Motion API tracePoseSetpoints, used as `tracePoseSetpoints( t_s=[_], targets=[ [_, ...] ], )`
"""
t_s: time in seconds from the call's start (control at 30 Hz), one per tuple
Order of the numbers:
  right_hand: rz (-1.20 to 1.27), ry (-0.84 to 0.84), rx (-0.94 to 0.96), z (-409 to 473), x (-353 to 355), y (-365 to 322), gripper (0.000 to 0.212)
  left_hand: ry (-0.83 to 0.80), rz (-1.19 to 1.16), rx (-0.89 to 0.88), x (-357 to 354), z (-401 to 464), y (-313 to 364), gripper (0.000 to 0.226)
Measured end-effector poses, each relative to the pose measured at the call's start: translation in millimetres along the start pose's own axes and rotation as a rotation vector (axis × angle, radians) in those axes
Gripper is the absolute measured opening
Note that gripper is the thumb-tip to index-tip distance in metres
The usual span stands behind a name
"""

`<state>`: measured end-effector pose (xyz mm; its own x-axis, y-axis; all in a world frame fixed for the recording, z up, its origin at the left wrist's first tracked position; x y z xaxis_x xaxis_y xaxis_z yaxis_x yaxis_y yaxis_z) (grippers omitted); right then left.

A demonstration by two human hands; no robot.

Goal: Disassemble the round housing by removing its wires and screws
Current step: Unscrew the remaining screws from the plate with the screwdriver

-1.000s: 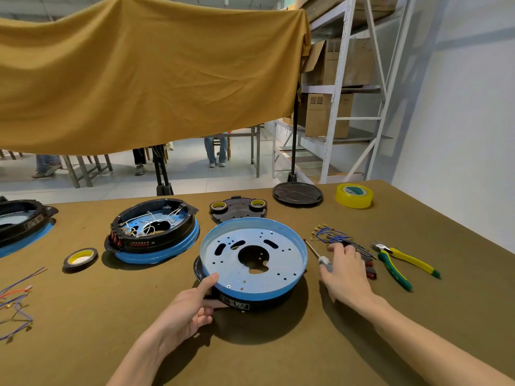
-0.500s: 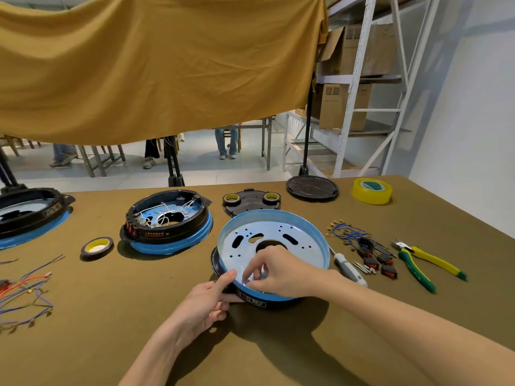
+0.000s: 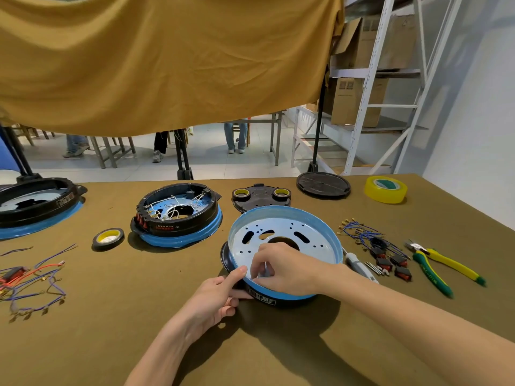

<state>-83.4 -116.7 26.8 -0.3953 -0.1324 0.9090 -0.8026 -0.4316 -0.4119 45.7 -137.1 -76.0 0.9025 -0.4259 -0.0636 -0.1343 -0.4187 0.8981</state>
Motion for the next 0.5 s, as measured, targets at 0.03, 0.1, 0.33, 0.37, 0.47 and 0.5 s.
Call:
tracePoseSetpoints(
  t_s=[0.03,0.1,0.33,0.37,0.47,0.5],
  targets=[
    [-0.006,-0.008,0.002,0.8,0.0,-0.9,0.015,-0.002,-0.003,0.001,0.1,0.1,-0.3,0.089],
    [-0.010,-0.039,0.013,1.8,-1.2,-3.6,0.014,-0.005,0.000,-0.003,0.3,0.4,-0.5,0.089],
    [0.013,-0.020,-0.026,-0.8,-1.5,3.0,0.018,-0.009,0.001,0.003,1.6,1.1,-1.6,0.093],
    [0.005,-0.013,-0.034,-0.7,-1.5,3.8,0.016,-0.010,0.004,0.004,1.7,1.1,-1.8,0.092],
    [0.017,-0.042,-0.010,0.6,-4.6,0.9,0.013,-0.006,0.003,0.006,2.4,1.5,-2.3,0.092],
    [0.014,-0.054,0.000,0.7,-5.2,-0.4,0.013,-0.005,0.004,0.004,2.3,1.8,-1.8,0.093]
  ],
)
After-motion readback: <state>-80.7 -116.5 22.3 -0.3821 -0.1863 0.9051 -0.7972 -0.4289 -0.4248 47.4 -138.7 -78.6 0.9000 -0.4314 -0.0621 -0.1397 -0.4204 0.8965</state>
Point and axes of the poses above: each hand's wrist, its own z-axis towards the middle knuckle, its own x-axis out of the back of the hand, y = z × x, the point moved 8 cm from there along z, towards the middle knuckle, and after that the axes turned 1 degree about x, right-handed, at the moved point
